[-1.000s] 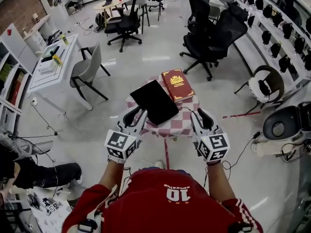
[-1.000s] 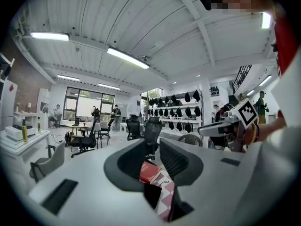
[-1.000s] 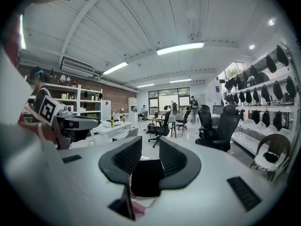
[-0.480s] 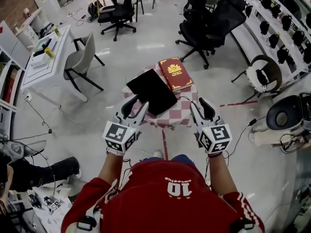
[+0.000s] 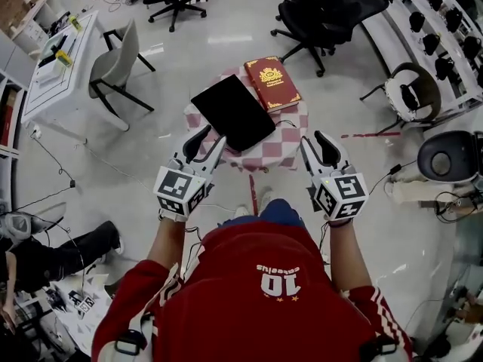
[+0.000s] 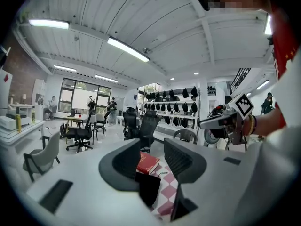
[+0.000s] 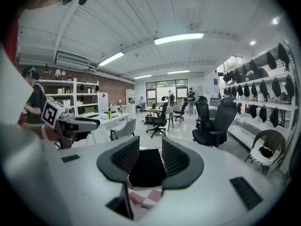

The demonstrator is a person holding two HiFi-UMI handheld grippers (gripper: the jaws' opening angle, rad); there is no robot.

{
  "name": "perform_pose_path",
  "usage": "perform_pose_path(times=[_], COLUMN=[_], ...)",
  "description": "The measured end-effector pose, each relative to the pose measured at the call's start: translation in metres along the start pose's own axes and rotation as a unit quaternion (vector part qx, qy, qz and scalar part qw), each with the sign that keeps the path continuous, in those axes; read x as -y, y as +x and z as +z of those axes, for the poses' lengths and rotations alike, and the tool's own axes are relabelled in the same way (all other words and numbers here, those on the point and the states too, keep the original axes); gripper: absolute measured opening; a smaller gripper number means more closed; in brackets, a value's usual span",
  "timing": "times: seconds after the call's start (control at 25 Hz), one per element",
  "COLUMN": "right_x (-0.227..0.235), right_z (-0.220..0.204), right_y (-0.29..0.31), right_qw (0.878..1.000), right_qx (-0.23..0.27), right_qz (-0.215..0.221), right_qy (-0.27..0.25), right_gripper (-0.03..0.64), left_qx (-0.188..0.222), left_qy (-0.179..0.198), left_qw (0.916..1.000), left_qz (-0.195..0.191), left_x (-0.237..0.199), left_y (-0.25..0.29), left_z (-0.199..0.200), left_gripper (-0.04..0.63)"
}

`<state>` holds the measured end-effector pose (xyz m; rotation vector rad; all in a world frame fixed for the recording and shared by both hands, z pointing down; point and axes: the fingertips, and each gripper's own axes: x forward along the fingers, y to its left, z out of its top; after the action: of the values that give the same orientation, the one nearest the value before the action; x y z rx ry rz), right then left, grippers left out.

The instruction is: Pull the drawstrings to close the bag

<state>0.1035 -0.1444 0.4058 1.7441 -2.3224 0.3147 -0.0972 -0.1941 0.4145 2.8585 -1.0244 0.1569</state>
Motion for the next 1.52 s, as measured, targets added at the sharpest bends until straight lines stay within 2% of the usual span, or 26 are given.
perform_pose_path(times=[0.44, 0.72, 1.32, 1.52], right_x=[0.037, 0.062, 0.12, 0.137], right_z=[-0.055, -0.097, -0.188, -0.217], right_y=[0.035, 0.066, 0.134, 0.159], right_qw=[0.998, 0.995, 0.982, 0.978], right_qx=[-0.065, -0.098, -0.184, -0.206], right_qz=[-0.003, 0.0, 0.007, 0.006], right_qy=[0.0, -0.005, 0.039, 0.037], right_gripper=[0.14, 0.14, 0.14, 0.14], left_qx=[-0.019, -0.022, -0.056, -0.064], left_qy=[-0.018, -0.022, -0.006, -0.005], left_qw=[0.9997, 0.9994, 0.9984, 0.9979], left_qz=[0.001, -0.017, -0.009, -0.009], left_x=[-0.012, -0.012, -0.03, -0.032], left_y=[0.03, 0.06, 0.128, 0.144], left_z=[-0.038, -0.043, -0.044, -0.046], left_gripper=[0.147, 0.147, 0.147, 0.147])
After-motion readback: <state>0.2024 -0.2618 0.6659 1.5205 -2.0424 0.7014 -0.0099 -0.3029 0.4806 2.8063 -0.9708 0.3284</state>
